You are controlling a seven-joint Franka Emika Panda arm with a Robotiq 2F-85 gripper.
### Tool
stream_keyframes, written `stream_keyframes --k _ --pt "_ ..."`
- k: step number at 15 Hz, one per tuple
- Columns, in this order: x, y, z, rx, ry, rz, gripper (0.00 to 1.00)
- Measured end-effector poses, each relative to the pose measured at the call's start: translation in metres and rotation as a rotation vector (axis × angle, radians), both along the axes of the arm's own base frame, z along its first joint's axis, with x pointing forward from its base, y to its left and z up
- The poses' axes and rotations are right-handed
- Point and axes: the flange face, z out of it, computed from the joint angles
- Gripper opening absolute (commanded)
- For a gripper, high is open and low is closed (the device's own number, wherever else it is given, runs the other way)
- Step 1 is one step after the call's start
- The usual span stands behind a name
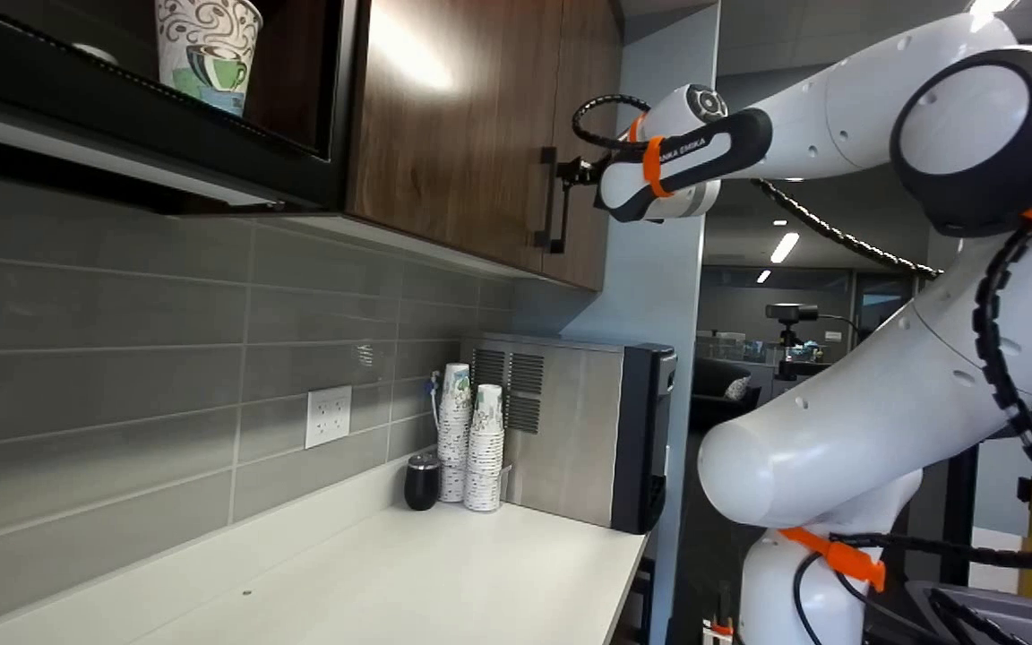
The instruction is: Open the left door of the top cabinet and then close it
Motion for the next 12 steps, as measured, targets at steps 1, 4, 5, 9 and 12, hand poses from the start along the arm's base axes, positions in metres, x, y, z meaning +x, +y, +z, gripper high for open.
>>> stream_keyframes --k 1,4,5,9,12 --pt "0.004 -0.005 0.001 -0.013 -0.003 -0.022 1.00" --pt "0.013 -0.016 0.001 -0.044 0.000 -0.078 1.00" --pt "0.016 -0.020 0.000 -0.051 0.006 -0.093 1.00" --pt "0.026 -0.029 -0.004 -0.065 0.028 -0.130 1.00" --pt "0.037 -0.036 -0.007 -0.062 0.037 -0.143 1.00"
